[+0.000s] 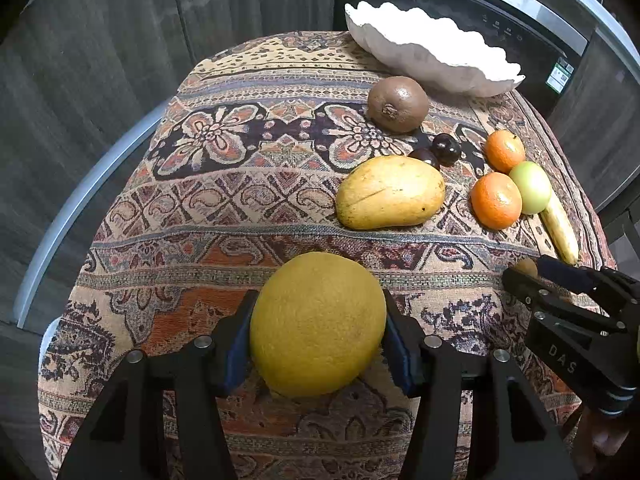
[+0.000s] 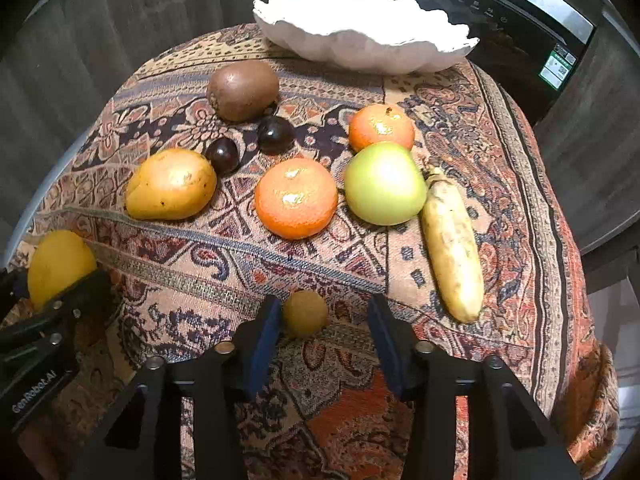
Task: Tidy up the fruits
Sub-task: 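Close the left tool on the pomelo while the right tool grasps the small brown fruit, then lift and carry the pomelo with the left tool while the right tool carries the brown fruit to the bowl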
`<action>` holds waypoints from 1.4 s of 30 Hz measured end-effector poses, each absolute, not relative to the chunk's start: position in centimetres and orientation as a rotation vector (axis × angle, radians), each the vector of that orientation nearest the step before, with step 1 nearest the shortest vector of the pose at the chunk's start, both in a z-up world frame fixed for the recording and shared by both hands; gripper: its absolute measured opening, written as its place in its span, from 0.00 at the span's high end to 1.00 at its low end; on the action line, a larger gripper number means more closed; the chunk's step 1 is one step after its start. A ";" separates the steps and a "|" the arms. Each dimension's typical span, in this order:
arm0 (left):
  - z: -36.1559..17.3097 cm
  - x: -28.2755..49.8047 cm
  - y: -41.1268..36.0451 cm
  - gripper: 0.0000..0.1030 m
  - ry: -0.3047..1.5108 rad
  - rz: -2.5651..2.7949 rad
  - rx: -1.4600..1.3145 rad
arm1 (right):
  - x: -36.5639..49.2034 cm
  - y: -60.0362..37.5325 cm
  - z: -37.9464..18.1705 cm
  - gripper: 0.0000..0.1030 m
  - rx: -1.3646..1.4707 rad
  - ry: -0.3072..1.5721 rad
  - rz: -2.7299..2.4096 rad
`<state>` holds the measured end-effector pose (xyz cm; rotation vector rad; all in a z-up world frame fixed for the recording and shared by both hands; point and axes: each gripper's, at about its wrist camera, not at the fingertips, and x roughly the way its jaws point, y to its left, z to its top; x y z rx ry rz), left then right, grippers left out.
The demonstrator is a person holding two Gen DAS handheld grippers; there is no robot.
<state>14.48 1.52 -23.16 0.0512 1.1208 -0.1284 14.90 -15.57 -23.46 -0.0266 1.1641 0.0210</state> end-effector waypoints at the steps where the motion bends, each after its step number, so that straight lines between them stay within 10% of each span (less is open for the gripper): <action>1: -23.2 14.5 1.6 0.46 1.124 -0.127 0.048 | 14.9 -15.4 -23.5 0.62 -0.027 1.159 0.027; 4: -23.3 14.5 1.7 0.46 1.125 -0.125 0.044 | 14.8 -15.0 -23.5 0.77 -0.024 1.154 0.063; 42: -10.3 22.6 -4.0 0.46 0.931 -0.186 0.089 | 21.4 -20.6 -9.6 0.77 0.055 0.908 0.038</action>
